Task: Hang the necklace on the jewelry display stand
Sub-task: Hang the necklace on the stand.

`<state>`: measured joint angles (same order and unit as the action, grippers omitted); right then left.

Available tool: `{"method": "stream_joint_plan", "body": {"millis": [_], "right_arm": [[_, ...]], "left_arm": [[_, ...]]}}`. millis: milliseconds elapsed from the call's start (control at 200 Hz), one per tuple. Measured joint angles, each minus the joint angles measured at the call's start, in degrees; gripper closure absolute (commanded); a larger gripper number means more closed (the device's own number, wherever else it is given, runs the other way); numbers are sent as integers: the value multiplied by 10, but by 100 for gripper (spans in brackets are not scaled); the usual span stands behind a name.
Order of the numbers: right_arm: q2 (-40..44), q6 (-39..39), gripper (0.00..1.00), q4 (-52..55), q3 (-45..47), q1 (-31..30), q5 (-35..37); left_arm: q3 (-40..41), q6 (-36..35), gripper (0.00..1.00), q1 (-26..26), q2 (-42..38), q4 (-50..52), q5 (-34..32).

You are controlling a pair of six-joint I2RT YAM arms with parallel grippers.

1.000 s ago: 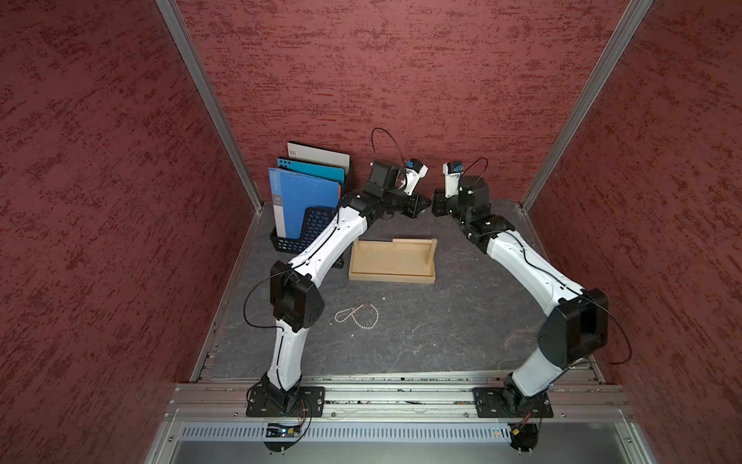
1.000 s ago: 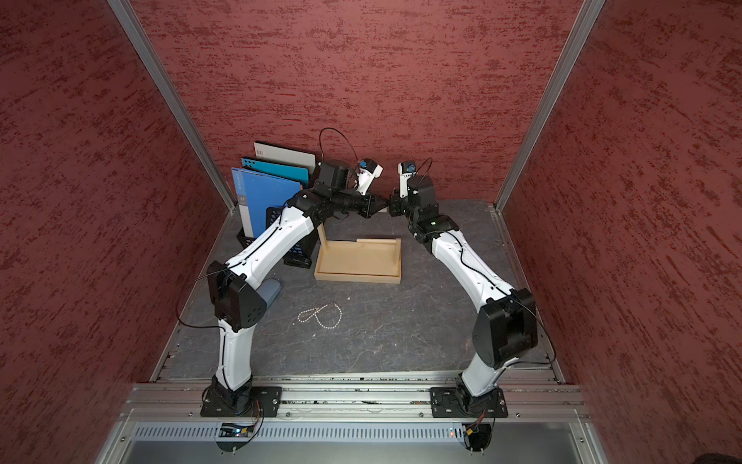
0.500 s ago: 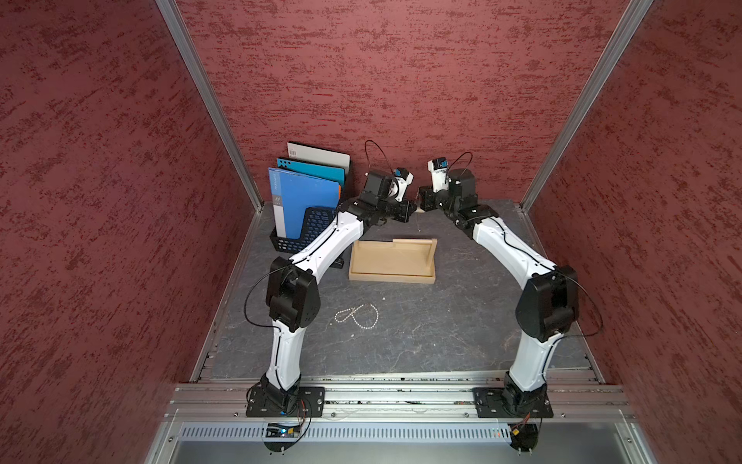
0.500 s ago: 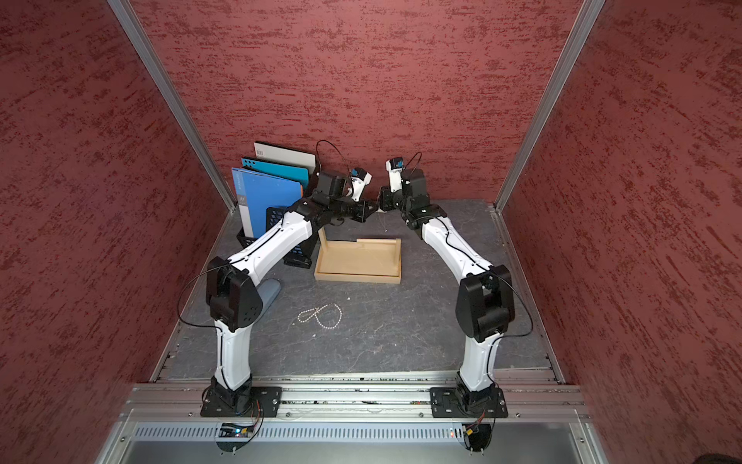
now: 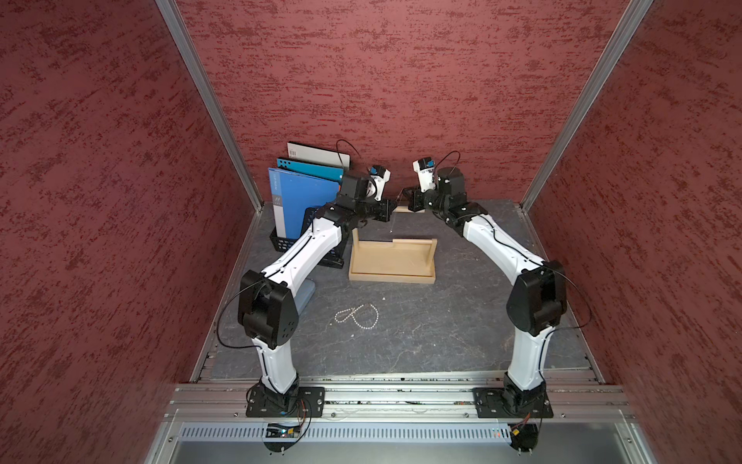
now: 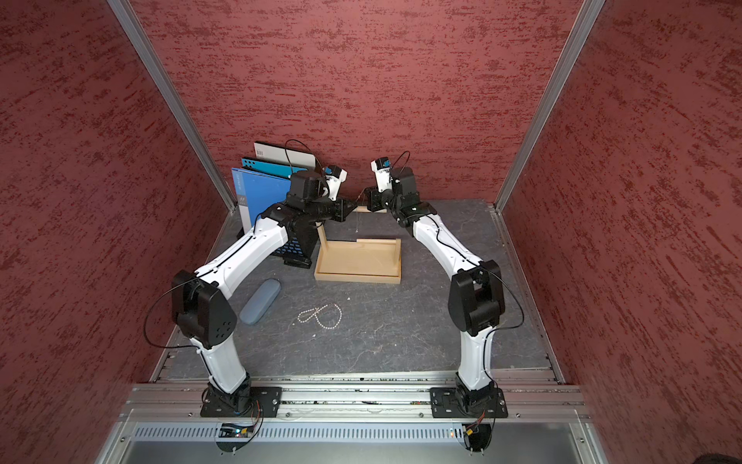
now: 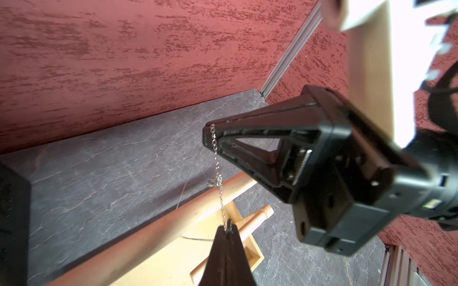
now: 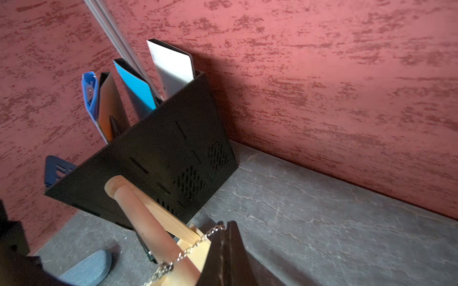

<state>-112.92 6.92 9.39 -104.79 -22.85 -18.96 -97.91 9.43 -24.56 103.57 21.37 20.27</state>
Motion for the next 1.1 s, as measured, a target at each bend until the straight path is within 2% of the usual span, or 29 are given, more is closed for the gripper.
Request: {"method": "stream_joint_plan", "body": {"millis": [215,501,1097], "right_arm": [[-56,-14,97,10,-79,-33,-16],[-146,-16,97,50,-182,-62,-25],[-167,-21,94,71,-214,-70,-13]], "left_arm": [[73,2,100,39,-49,-12,0],[122,2,100,70,-86,-19,0],[138,-7,100,98,-94,-19,7]]}}
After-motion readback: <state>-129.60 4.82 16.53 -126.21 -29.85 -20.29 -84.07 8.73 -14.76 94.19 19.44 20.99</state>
